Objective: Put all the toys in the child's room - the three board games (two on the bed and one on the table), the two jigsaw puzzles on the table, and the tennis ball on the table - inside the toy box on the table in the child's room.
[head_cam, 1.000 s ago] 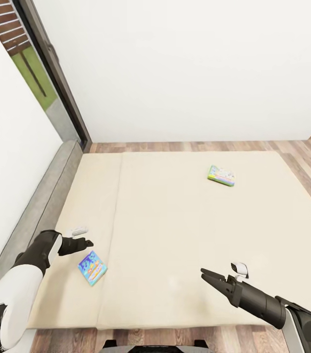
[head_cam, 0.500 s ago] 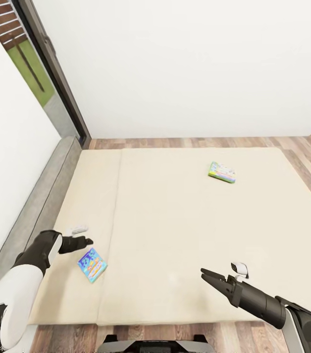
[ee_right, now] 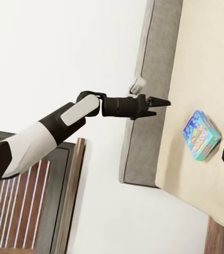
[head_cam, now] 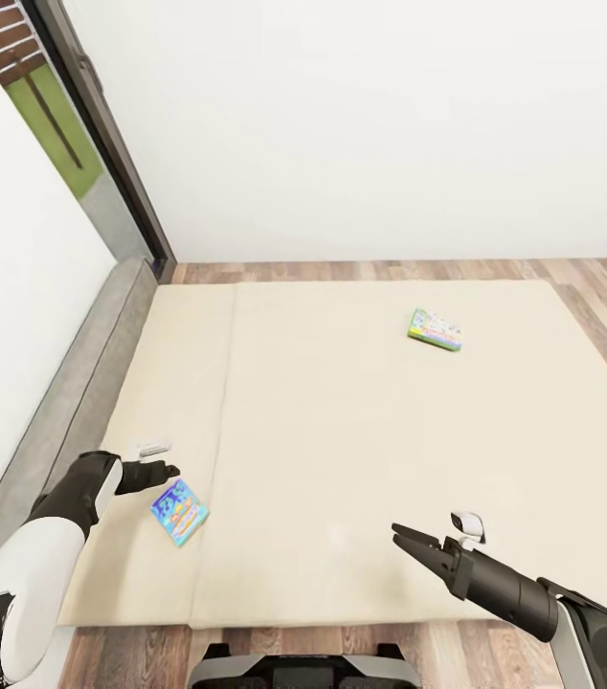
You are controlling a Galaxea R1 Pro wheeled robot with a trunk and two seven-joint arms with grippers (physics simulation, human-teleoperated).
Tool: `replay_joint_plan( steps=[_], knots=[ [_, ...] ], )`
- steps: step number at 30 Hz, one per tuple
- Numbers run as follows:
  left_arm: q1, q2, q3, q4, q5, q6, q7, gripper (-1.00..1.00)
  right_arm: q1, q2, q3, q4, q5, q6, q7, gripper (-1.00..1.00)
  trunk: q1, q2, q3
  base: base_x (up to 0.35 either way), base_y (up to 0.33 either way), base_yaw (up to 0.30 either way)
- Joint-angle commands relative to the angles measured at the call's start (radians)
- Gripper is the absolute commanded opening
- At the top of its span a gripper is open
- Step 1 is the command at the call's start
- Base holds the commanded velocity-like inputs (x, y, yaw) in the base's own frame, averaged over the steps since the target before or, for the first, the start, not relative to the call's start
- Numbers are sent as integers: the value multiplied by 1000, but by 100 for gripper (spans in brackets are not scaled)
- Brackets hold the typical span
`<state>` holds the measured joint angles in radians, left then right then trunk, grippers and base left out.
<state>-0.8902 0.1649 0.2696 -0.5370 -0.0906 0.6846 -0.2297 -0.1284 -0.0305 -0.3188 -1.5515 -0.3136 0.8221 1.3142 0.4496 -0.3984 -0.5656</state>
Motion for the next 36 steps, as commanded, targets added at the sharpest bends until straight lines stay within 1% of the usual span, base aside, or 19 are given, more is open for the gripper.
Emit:
replay_joint_plan(
  steps=[1, 7, 15, 18, 20, 22, 25, 26, 33, 35, 36],
  knots=[
    [-1, -1, 6, -1, -9, 4, -7, 100, 0, 0, 0, -2, -4, 9, 2, 100, 0, -2, -3, 0, 0, 0],
    [0, -1, 6, 0, -8, 2, -3, 100, 0, 1, 0, -11, -10, 23, 4, 100, 0, -2, -13, 0, 0, 0],
    [-1, -2, 5, 0, -7, 4, -2, 100, -1, 17, 8, -13, -1, 64, -9, 100, 0, -2, -26, 0, 0, 0],
    [-1, -3, 5, 0, -9, 3, -2, 100, -6, 21, 15, -14, 0, 87, -22, 100, 0, -2, -31, 0, 0, 0],
    [-1, -7, 5, 0, -11, 2, -2, 100, -18, 24, 20, -16, 1, 116, -33, 100, 0, -2, -34, 0, 0, 0],
    [-1, -12, 5, 0, -12, 2, -2, 100, -46, 31, 23, -18, 2, 149, -50, 100, 0, -2, -37, 0, 0, 0],
    [-1, -17, 5, 0, -13, 2, -2, 100, -104, 47, 25, -17, 1, 185, -89, 100, 0, -2, -42, 0, 0, 0],
    [-1, -19, 5, 0, -13, 1, -2, 100, -146, 57, 26, -15, 0, 198, -122, 100, 0, -2, -44, 0, 0, 0],
    [-1, -20, 5, 0, -12, 2, -2, 100, -290, 81, 31, 16, -5, 218, -257, 100, 0, -2, -55, 0, 0, 0],
    [-1, -20, 5, 0, -10, 4, -2, 100, -324, 85, 32, 37, -7, 221, -293, 100, 0, -2, -59, 0, 0, 0],
    [-1, -20, 5, 0, -10, 4, -2, 100, -324, 85, 32, 37, -7, 221, -293, 100, 0, -2, -60, 0, 0, 0]
  ],
)
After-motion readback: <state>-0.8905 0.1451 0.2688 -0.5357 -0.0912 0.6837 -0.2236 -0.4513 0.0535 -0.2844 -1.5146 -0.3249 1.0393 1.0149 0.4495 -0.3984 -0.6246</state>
